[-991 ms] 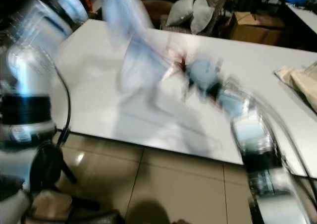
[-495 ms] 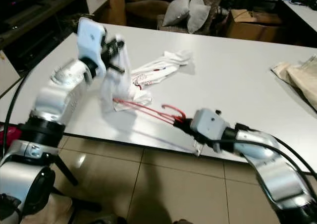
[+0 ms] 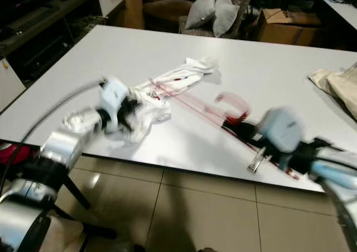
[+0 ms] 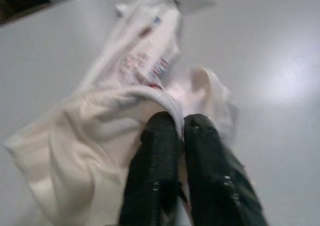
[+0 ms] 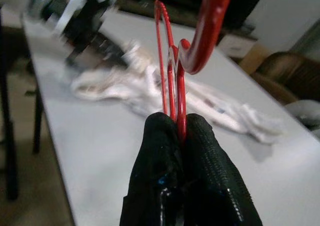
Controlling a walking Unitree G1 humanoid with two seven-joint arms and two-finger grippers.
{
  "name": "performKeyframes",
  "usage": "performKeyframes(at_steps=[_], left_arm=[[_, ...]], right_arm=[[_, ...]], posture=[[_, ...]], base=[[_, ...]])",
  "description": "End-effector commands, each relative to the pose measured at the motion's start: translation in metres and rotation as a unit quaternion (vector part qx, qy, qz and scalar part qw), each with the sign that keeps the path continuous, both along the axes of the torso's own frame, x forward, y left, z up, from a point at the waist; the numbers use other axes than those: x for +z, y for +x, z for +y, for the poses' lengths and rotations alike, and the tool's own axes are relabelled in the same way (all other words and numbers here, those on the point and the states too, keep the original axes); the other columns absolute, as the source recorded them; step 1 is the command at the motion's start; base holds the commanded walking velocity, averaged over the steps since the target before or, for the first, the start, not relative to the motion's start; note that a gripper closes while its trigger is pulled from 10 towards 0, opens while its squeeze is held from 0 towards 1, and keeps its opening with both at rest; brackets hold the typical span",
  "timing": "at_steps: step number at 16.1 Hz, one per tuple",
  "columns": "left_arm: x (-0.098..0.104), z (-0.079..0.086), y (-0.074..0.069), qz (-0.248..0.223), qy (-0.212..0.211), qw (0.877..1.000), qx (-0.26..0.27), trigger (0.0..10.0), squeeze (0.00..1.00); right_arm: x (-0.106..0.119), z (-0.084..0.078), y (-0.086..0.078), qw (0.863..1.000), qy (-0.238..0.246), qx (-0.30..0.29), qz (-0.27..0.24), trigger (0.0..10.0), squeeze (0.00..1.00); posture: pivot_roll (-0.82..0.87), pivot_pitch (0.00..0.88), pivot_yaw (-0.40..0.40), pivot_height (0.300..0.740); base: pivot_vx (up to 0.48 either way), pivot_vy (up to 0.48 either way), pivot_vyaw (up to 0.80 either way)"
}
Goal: Hang hanger
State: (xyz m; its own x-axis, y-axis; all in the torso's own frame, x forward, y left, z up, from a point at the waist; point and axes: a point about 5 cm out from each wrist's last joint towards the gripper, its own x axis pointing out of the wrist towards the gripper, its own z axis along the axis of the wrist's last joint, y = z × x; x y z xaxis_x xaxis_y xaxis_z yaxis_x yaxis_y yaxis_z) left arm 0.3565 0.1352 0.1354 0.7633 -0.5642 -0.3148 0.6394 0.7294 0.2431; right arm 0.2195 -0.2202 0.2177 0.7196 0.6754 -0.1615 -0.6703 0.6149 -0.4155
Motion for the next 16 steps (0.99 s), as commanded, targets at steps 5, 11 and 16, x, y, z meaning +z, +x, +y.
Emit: performKeyframes(at_steps=[5,11,16], left_arm=[[0.030,0.021,-0.020,0.010,0.066,0.990,-0.125,10.0,1.00],[0.102,0.041,-0.016,-0.096,0.004,0.987,-0.125,10.0,1.00],[0.135,0.026,-0.012,-0.188,-0.110,0.975,-0.040,10.0,0.34]], right_arm=[[-0.004,-0.001,0.003,0.996,0.036,-0.084,0.005,10.0,0.00],[-0.015,0.007,0.016,0.989,0.031,-0.139,0.027,10.0,0.00],[-0.011,0.017,0.034,0.974,0.043,-0.224,-0.005,10.0,0.00]], posture=[[-0.03,0.000,0.058,0.740],[-0.03,0.000,0.044,0.740],[-0.03,0.005,0.029,0.740]], base=[[0.000,0.000,0.00],[0.000,0.000,0.00],[0.000,0.000,0.00]])
